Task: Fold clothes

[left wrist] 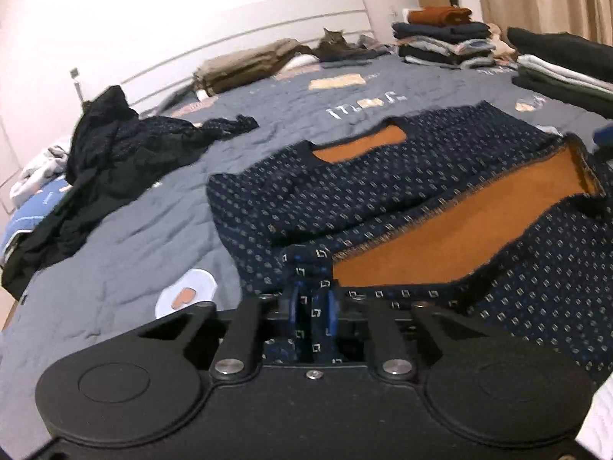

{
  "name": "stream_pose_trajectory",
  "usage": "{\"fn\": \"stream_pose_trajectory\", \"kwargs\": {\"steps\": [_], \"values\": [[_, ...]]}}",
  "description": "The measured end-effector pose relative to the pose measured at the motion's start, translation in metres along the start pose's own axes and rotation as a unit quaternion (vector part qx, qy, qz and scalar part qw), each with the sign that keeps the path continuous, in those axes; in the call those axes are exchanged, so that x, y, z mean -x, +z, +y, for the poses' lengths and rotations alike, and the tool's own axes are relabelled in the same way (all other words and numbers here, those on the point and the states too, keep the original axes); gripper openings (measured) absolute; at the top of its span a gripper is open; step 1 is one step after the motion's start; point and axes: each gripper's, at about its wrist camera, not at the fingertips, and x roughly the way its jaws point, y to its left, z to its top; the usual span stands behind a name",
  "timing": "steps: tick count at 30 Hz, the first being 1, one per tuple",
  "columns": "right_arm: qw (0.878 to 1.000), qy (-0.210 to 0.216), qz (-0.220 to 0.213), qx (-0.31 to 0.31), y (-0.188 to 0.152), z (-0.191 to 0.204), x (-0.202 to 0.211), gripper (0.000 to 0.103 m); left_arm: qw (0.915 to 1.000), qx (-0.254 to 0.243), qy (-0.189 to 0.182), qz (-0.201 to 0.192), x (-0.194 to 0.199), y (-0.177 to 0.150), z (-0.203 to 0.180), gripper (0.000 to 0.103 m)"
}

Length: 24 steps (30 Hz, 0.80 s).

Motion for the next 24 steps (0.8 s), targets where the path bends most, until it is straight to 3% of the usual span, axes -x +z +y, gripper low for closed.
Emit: {"fn": "stream_pose_trajectory", "kwargs": {"steps": [7, 11, 19, 24], "values": [[0.999, -0.022, 0.019, 0.018, -0.003, 0.001, -0.010, 0.053, 0.9980, 0.058, 0.026, 0.003, 0.001, 0.006, 0.020, 0.013], [0.999, -0.026, 0.018, 0.016, -0.002, -0.003, -0.016, 0.053, 0.9982, 0.054, 0.025, 0.013, -0.003, 0.006, 0.017, 0.013], [0.998, 0.006, 0.031, 0.052, -0.004, 0.011, -0.024, 0.056, 0.9979, 0.056, 0.024, 0.021, -0.004, 0.005, 0.016, 0.013], [0.997, -0.008, 0.043, 0.058, -0.001, 0.010, -0.041, 0.057, 0.9978, 0.058, 0.022, 0.023, -0.005, 0.005, 0.016, 0.013]]}}
